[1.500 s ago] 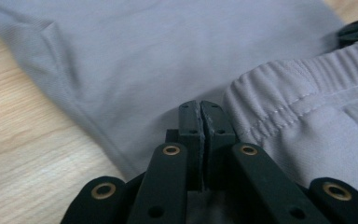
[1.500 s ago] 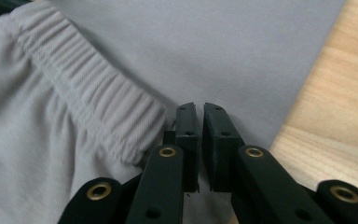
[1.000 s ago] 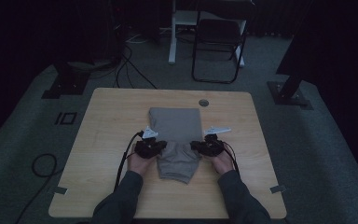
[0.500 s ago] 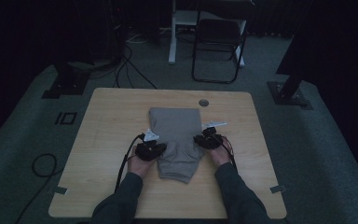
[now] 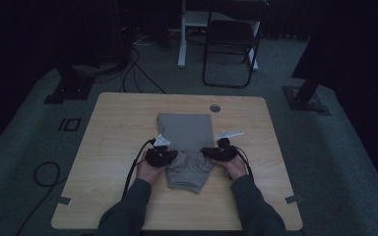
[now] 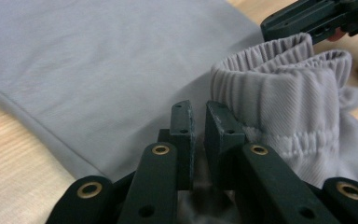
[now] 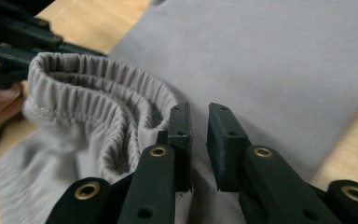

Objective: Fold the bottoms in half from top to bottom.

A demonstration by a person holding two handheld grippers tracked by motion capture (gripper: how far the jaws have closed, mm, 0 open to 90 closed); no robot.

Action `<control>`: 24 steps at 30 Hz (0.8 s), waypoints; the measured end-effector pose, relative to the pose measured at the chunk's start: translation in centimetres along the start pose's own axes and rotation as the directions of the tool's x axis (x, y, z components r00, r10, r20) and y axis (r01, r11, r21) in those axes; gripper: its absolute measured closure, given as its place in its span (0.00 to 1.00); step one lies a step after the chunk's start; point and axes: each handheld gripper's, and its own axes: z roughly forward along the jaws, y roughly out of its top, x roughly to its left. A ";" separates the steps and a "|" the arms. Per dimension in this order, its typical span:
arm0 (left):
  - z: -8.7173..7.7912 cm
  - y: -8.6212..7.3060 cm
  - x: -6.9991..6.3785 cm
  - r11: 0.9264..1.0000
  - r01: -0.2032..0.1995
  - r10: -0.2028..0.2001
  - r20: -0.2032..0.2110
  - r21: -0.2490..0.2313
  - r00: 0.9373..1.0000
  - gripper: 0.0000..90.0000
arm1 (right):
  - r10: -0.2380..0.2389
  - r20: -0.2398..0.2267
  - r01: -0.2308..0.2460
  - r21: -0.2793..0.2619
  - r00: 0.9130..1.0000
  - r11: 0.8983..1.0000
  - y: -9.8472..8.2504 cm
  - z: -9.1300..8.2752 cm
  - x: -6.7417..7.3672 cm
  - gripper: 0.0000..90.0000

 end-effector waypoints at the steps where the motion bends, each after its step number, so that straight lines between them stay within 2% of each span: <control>1: -0.2 -0.1 -0.2 1.000 -0.004 0.004 0.007 -0.002 1.000 0.90 | -0.010 -0.006 0.010 0.000 1.000 1.000 -0.2 -0.2 0.3 0.89; 5: -0.8 -0.8 -0.8 1.000 -0.021 0.022 0.028 -0.002 0.999 0.89 | -0.063 -0.052 0.064 0.012 0.997 0.998 -1.0 -1.0 1.6 0.87; 8: -1.1 -1.3 -1.1 0.999 -0.033 0.033 0.038 0.006 0.999 0.89 | -0.122 -0.085 0.125 0.032 0.989 0.992 -1.3 -1.3 2.6 0.84; 9: -1.1 -1.3 -1.3 0.999 -0.036 0.036 0.038 0.005 0.999 0.88 | -0.134 -0.081 0.137 0.028 0.988 0.990 -1.3 -1.4 2.8 0.83; 12: -1.1 -1.2 -1.5 0.999 -0.040 0.040 0.026 0.008 0.999 0.86 | -0.136 -0.047 0.136 0.007 0.990 0.991 -0.8 -1.3 3.3 0.83; 14: -1.0 -1.2 -1.8 0.999 -0.049 0.049 0.036 0.015 0.998 0.86 | -0.132 -0.062 0.132 -0.006 0.989 0.991 -0.6 -1.2 3.8 0.83; 15: -0.9 -1.3 -2.1 0.998 -0.061 0.060 0.034 0.028 0.998 0.86 | -0.145 -0.072 0.145 -0.009 0.987 0.989 -0.6 -1.0 4.2 0.83; 18: -0.3 -1.9 -2.6 0.993 -0.090 0.087 0.035 0.080 0.996 0.86 | -0.201 -0.085 0.204 0.029 0.976 0.979 -1.1 -0.3 5.6 0.84; 22: -0.3 -2.2 -2.6 0.994 -0.083 0.081 0.037 0.068 0.996 0.84 | -0.266 -0.090 0.276 0.111 0.960 0.955 -2.5 0.7 6.8 0.84; 24: -0.3 -1.9 -2.4 0.994 -0.086 0.085 0.021 0.059 0.996 0.83 | -0.271 -0.081 0.279 0.108 0.959 0.954 -2.6 0.7 6.8 0.83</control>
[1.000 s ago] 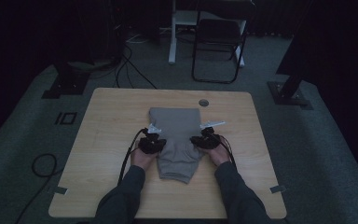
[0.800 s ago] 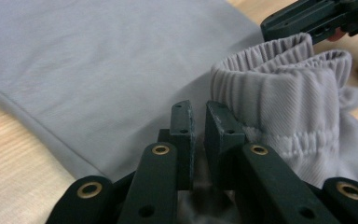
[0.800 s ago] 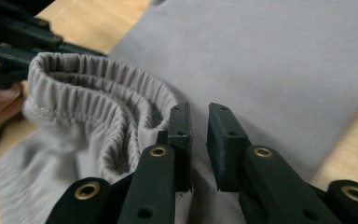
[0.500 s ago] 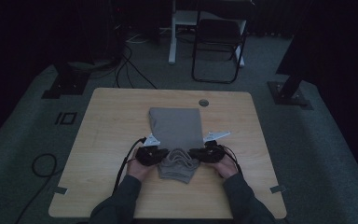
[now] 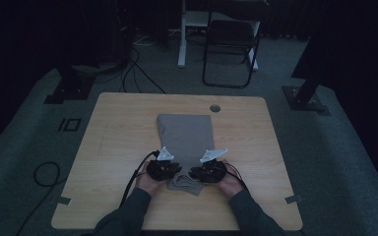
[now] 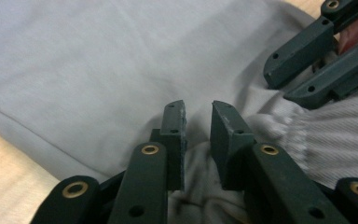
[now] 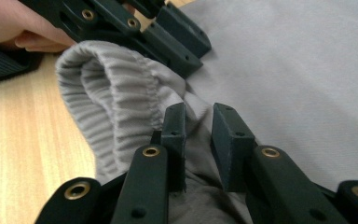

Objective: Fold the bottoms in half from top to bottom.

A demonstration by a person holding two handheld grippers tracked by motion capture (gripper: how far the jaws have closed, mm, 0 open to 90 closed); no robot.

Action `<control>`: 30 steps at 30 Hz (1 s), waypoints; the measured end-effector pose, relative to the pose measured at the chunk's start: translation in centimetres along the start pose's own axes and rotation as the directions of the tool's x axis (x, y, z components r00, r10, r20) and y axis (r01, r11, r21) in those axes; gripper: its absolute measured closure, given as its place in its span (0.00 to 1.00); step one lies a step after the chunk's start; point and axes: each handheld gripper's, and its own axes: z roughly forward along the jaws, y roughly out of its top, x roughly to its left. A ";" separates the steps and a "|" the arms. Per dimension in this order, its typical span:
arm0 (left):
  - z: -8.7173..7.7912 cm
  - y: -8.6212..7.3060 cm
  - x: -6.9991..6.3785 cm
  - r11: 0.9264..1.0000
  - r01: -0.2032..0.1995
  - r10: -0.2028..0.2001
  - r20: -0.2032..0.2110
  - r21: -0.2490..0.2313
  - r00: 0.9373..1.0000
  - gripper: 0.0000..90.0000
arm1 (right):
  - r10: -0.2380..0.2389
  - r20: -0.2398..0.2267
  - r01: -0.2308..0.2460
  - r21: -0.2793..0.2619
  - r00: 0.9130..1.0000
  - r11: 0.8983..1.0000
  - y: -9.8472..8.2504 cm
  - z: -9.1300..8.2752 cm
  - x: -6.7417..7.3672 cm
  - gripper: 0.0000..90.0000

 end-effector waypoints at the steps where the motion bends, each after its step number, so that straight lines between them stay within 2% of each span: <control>1: 0.0 0.1 0.2 1.000 0.003 -0.003 -0.010 -0.004 1.000 0.82 | 0.005 0.007 -0.005 -0.010 1.000 1.000 0.1 -0.1 -0.2 0.82; 4: 0.1 0.6 1.0 1.000 0.016 -0.018 -0.056 -0.022 0.998 0.80 | 0.019 0.065 -0.017 -0.044 0.998 0.999 0.7 -0.6 -1.1 0.80; 6: 0.3 1.0 1.7 0.999 0.033 -0.036 -0.087 -0.033 0.996 0.79 | 0.038 0.123 -0.031 -0.062 0.992 0.998 1.0 -0.7 -2.2 0.77; 8: 0.6 1.5 2.5 0.998 0.047 -0.051 -0.115 -0.042 0.992 0.78 | 0.067 0.177 -0.054 -0.076 0.982 0.996 1.3 -0.5 -3.4 0.75; 11: 1.2 2.1 3.6 0.998 0.046 -0.052 -0.161 -0.042 0.986 0.77 | 0.114 0.239 -0.092 -0.100 0.964 0.991 1.8 -0.2 -5.0 0.71; 16: 2.1 3.1 5.1 0.996 0.071 -0.080 -0.207 -0.053 0.975 0.73 | 0.135 0.313 -0.107 -0.107 0.940 0.989 2.7 0.6 -6.8 0.66; 19: 2.6 3.5 5.8 0.994 0.094 -0.105 -0.232 -0.059 0.967 0.73 | 0.153 0.350 -0.123 -0.108 0.924 0.987 3.1 1.1 -7.7 0.65; 24: 3.3 3.9 6.9 0.991 0.121 -0.131 -0.276 -0.054 0.952 0.72 | 0.170 0.388 -0.141 -0.102 0.906 0.985 3.3 1.8 -8.7 0.64; 27: 3.5 3.8 7.4 0.989 0.141 -0.150 -0.280 -0.050 0.948 0.72 | 0.187 0.394 -0.162 -0.096 0.900 0.982 3.2 2.2 -9.2 0.63; 30: 3.6 3.7 7.5 0.989 0.139 -0.145 -0.275 -0.042 0.950 0.71 | 0.195 0.393 -0.173 -0.091 0.899 0.981 3.0 2.5 -9.5 0.63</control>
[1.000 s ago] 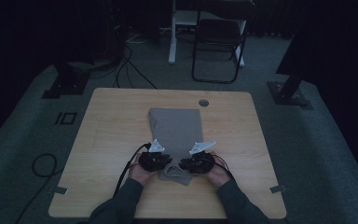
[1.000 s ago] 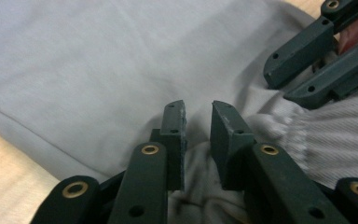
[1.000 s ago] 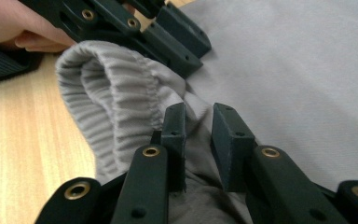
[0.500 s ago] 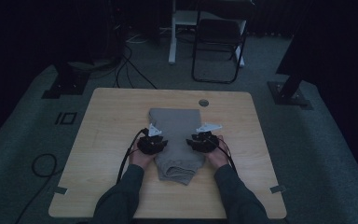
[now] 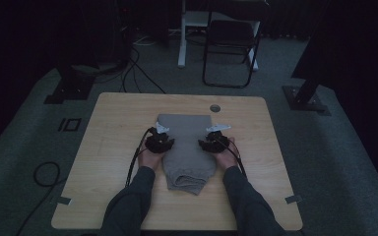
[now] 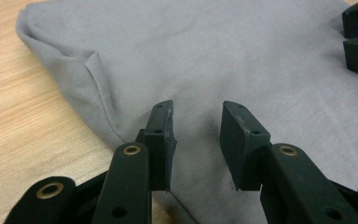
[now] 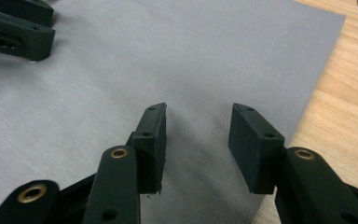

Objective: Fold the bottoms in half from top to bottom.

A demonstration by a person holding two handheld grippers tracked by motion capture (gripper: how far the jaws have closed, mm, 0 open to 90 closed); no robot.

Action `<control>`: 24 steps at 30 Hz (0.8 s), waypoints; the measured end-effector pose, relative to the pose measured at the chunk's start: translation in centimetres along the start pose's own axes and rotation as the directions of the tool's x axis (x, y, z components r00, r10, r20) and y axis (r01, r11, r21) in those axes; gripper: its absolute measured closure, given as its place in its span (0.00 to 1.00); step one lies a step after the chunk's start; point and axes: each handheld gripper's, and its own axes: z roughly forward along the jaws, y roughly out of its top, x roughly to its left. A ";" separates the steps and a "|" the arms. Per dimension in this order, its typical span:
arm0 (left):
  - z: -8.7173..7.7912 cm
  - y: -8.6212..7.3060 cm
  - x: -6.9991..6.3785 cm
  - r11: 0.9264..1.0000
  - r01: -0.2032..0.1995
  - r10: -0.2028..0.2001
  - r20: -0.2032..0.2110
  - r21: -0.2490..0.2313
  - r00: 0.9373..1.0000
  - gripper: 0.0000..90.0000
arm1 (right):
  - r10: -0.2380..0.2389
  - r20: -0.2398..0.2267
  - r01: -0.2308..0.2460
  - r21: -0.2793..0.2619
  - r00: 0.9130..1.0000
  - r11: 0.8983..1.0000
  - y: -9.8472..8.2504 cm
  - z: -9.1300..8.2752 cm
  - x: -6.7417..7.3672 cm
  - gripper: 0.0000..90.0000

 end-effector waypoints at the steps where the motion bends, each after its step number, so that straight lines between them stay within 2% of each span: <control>1: 0.0 0.0 0.0 1.000 0.003 -0.003 0.001 0.001 1.000 0.71 | 0.003 -0.002 -0.003 -0.002 1.000 1.000 0.0 0.0 0.0 0.62; 5: 0.0 -0.1 -0.1 1.000 -0.001 0.001 -0.005 0.001 1.000 0.72 | -0.017 -0.008 0.017 0.001 1.000 1.000 0.0 0.1 0.1 0.60; 11: -0.4 -0.4 -0.4 1.000 -0.003 0.003 -0.001 0.003 1.000 0.73 | -0.019 -0.015 0.019 -0.017 1.000 1.000 -0.4 -0.1 0.1 0.60; 24: -2.2 -2.2 -1.5 1.000 -0.016 0.016 0.038 -0.002 0.999 0.73 | -0.061 -0.037 0.061 -0.013 0.997 0.998 -1.9 -1.6 1.2 0.60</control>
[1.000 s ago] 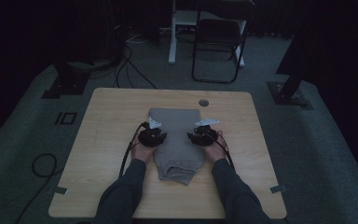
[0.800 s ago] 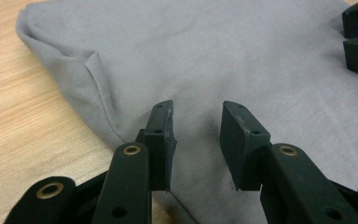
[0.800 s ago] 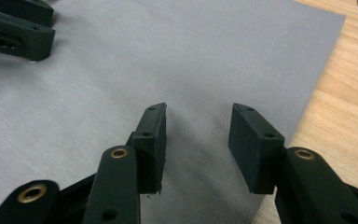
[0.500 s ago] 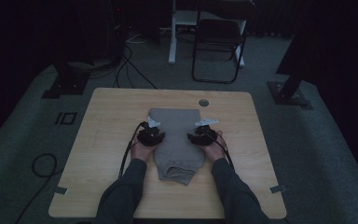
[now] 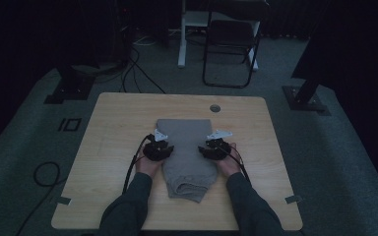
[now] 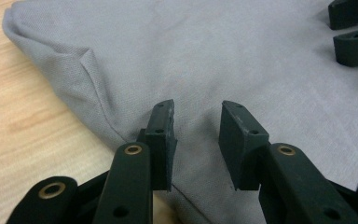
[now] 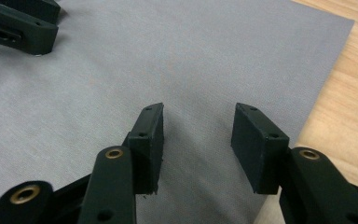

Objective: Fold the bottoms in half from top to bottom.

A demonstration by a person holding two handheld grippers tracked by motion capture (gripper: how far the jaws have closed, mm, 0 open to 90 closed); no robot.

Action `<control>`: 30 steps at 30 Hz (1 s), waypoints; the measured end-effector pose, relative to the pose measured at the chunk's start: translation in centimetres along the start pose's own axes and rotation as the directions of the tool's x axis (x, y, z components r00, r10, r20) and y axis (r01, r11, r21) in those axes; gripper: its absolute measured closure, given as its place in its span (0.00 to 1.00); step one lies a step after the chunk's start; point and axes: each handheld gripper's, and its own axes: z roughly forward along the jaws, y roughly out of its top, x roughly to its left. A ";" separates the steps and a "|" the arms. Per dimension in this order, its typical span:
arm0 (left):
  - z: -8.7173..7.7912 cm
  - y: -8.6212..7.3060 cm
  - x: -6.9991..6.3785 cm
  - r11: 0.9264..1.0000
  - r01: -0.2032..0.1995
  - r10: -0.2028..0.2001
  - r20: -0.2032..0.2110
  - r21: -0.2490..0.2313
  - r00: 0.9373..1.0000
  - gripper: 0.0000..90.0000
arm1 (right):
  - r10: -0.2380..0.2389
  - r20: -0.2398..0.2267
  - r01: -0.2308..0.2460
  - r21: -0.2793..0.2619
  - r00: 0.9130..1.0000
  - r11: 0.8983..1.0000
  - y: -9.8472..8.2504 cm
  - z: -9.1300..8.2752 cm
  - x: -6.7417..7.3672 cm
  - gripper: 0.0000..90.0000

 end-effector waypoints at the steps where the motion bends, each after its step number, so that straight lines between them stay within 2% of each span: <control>1: -0.1 -0.1 -0.1 1.000 -0.006 0.006 0.000 0.002 1.000 0.73 | -0.004 -0.001 0.004 0.003 1.000 1.000 -0.1 -0.1 0.1 0.60; 9: -1.1 -1.1 -0.6 1.000 -0.016 0.017 0.024 -0.003 1.000 0.72 | -0.008 -0.009 0.008 -0.004 1.000 1.000 -0.8 -0.9 0.9 0.60; 15: -1.8 -1.8 -1.2 0.999 -0.034 0.034 0.022 -0.003 0.999 0.72 | -0.020 -0.013 0.020 0.002 1.000 1.000 -1.2 -1.4 1.5 0.60; 30: -3.3 -3.2 -2.6 0.999 -0.035 0.035 0.029 0.000 0.999 0.72 | -0.035 -0.030 0.035 -0.003 0.999 0.999 -2.5 -2.7 2.9 0.60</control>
